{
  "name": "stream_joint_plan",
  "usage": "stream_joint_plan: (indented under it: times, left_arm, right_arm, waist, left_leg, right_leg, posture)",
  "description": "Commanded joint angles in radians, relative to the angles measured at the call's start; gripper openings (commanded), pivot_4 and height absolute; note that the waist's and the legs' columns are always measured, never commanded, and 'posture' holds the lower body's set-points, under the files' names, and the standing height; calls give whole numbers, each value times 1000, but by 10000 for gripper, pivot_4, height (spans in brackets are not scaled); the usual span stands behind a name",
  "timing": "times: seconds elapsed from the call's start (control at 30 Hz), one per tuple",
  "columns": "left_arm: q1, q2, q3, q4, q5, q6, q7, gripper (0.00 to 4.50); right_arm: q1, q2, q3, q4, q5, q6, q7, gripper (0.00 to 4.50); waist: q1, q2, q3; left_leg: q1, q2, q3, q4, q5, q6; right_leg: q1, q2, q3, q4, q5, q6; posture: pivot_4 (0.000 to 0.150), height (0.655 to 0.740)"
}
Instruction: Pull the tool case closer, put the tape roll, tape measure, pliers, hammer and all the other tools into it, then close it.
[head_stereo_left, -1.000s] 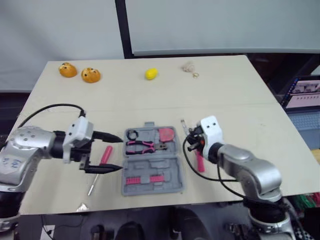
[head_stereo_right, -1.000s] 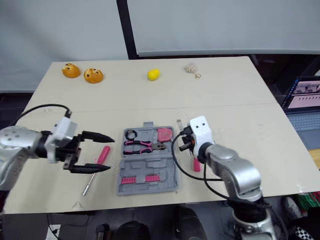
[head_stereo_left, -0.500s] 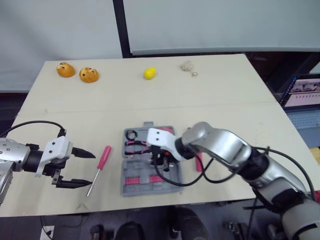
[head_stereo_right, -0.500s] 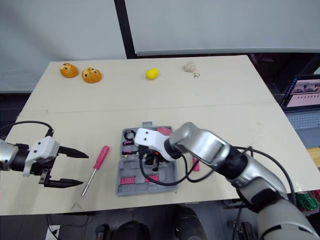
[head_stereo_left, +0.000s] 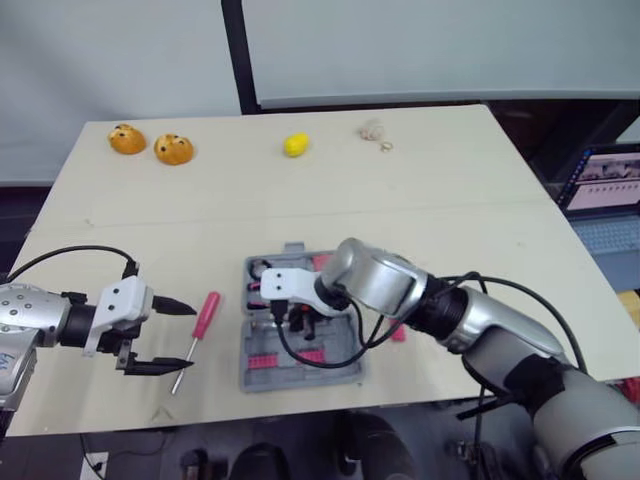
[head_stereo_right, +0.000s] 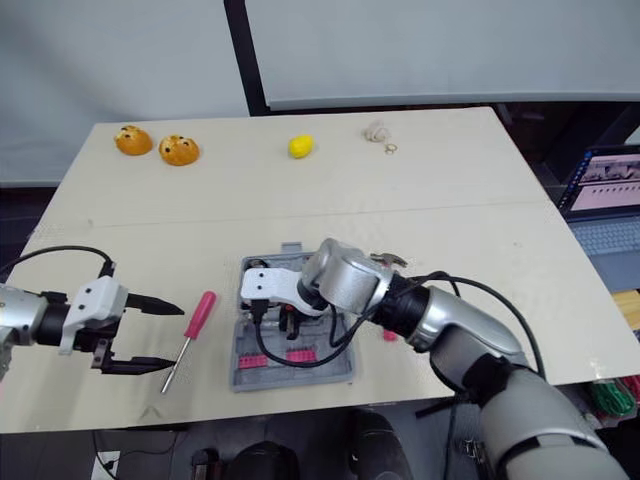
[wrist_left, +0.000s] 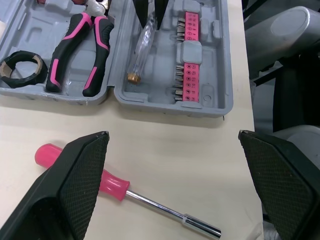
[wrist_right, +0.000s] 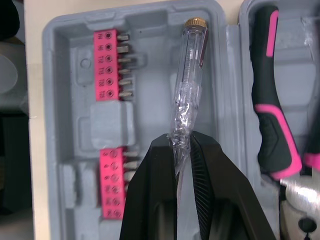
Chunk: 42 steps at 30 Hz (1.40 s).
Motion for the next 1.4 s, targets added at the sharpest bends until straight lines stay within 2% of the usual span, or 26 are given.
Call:
stream_joint_plan:
  times: [0.03,0.7,0.73,0.83,0.97,1.13,1.23,1.33,1.4]
  left_arm:
    - [-5,-3,2,-33,0,-10,13,45000]
    - [-2,-20,7,-68,-6,5,50,45000]
    - [-3,-20,6,-69,-6,6,52,45000]
    - [-4,-23,3,-70,-7,7,55,45000]
    - [-7,-26,1,-77,-12,17,59,45000]
    - [-19,-30,3,-90,-24,38,61,45000]
    - [-42,-33,-1,-85,-28,47,59,45000]
    - [-59,-29,-2,-74,-28,49,52,45000]
    - [-74,-27,-4,-61,-27,49,48,45000]
  right_arm:
    - [-23,22,8,16,-47,-45,43,167]
    - [-26,97,-18,137,-226,-185,123,167]
    - [-30,101,-26,138,-231,-194,119,9968]
    - [-51,108,-61,130,-241,-214,112,23418]
    - [-69,75,-124,41,-239,-204,128,44034]
    - [61,29,-243,-104,-188,-202,98,44034]
    - [236,38,-353,-120,-143,-336,13,44034]
    - [378,63,-447,-120,-88,-467,-27,35125]
    - [434,91,-487,-89,-72,-522,-64,25240]
  waist:
    - [-1,0,0]
    - [-21,0,0]
    - [-21,0,0]
    - [-21,0,0]
    - [-20,0,0]
    - [-18,-1,-1]
    - [-15,-2,-1]
    - [-15,-2,-1]
    - [-17,-2,-1]
  left_leg:
    - [0,0,0,0,0,0]
    - [-2,0,-4,0,1,-1]
    - [-2,0,-4,0,1,-1]
    - [-2,0,-4,0,1,-2]
    - [-2,0,-4,0,1,-2]
    - [-4,0,-6,0,1,-2]
    - [-4,0,-5,1,1,-2]
    - [-4,-1,-4,0,1,-2]
    - [-4,-1,-3,0,2,-2]
  right_leg:
    - [0,0,0,0,0,0]
    - [0,-1,1,1,0,-1]
    - [0,-1,1,1,0,-1]
    - [0,-1,1,1,0,-1]
    - [0,-1,1,1,0,-1]
    - [1,-1,0,2,0,-1]
    - [1,-2,-1,1,0,0]
    - [1,-2,-2,0,0,0]
    - [2,-1,-2,1,0,0]
  posture:
    - [1500,7292]
    - [1500,7292]
    - [1500,7292]
    - [1500,7292]
    - [1500,7292]
    - [1500,7292]
    - [1500,7292]
    - [1500,7292]
    - [1500,7292]
